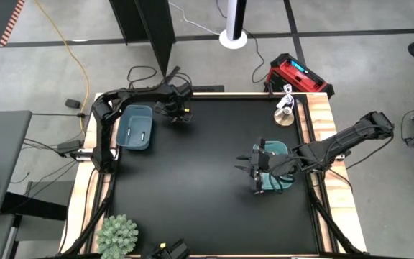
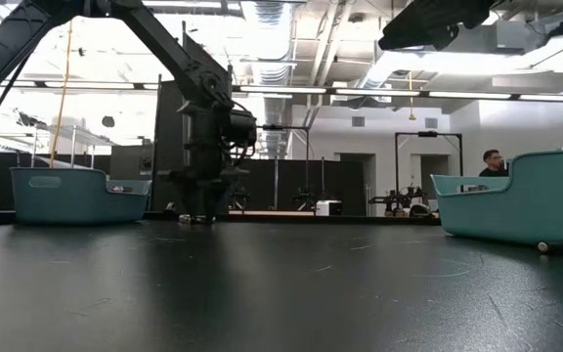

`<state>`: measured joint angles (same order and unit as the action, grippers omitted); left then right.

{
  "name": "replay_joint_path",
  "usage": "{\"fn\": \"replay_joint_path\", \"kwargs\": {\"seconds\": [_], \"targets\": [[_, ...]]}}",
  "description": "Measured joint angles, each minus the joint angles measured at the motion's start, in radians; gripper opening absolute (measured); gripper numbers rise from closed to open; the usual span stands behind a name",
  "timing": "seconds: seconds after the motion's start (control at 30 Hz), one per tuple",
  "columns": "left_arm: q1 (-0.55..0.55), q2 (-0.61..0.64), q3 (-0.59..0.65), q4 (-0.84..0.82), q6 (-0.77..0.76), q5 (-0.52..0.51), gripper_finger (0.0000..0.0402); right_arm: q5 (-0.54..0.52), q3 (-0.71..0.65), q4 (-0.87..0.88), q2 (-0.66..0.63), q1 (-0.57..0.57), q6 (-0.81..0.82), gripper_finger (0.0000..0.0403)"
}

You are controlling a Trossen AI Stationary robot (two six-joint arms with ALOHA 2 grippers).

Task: Sort batteries
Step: Put the silver battery into the blue bin

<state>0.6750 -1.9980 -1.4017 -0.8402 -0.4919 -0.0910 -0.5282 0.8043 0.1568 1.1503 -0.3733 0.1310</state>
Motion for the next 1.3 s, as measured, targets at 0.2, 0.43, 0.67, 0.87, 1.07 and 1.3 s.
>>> {"fn": "replay_joint_path", "kwargs": {"seconds": [0.2, 0.43, 0.67, 0.87, 1.07, 1.3], "targets": [[0.003, 0.0, 0.0, -0.003, 0.023, 0.025, 0.0153, 0.0, 0.0, 0.0, 0.0, 0.0, 0.0, 0.0149], [-0.021, 0.0, 0.0, -0.009, 0.048, 0.041, 0.0122, 0.0, 0.0, 0.0, 0.0, 0.0, 0.0, 0.0149], [-0.044, 0.0, 0.0, -0.008, 0.068, 0.061, 0.005, 0.0, 0.0, 0.0, 0.0, 0.0, 0.0, 0.0149], [-0.067, 0.002, -0.001, -0.006, 0.093, 0.069, 0.0034, 0.0, 0.0, 0.0, 0.0, 0.0, 0.0, 0.015], [-0.083, 0.002, -0.002, -0.006, 0.092, 0.073, 0.0034, 0.0, 0.0, -0.001, 0.0, 0.0, 0.0, 0.015], [-0.12, 0.001, -0.037, -0.007, 0.097, 0.091, 0.0034, 0.0, 0.0, -0.001, 0.0, 0.0, 0.0, 0.015]]}}
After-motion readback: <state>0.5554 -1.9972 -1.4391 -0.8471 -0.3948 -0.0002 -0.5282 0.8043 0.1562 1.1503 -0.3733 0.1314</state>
